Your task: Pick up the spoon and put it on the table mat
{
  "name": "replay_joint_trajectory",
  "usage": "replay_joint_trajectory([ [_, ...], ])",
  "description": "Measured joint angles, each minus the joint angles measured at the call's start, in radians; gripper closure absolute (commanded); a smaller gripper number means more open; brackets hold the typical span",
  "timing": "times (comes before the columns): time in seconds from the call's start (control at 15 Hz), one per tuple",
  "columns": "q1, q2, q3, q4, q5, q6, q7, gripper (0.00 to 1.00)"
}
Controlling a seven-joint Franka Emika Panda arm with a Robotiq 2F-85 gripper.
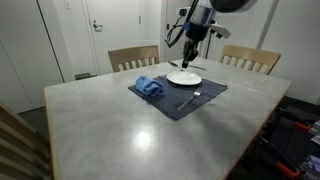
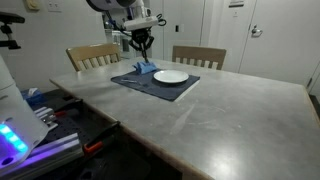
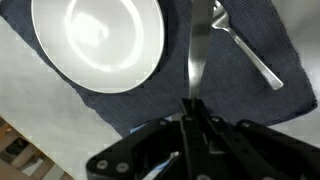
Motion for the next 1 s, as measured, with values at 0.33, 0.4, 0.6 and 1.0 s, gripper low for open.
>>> replay_joint_trajectory([
  [0.33,-0.074,0.019,0.155,-0.023,0.192,0.053,-0.371,0.98],
  [0.4,-0.096,0.027,0.187,-0.024,0.215,0.056,-0.443,0.98],
  [0.6,-0.166,0.055,0.258,-0.027,0.261,0.069,-0.653,0.98],
  [1.0,-0.285,0.122,0.335,-0.029,0.305,0.098,-1.029,0.98],
])
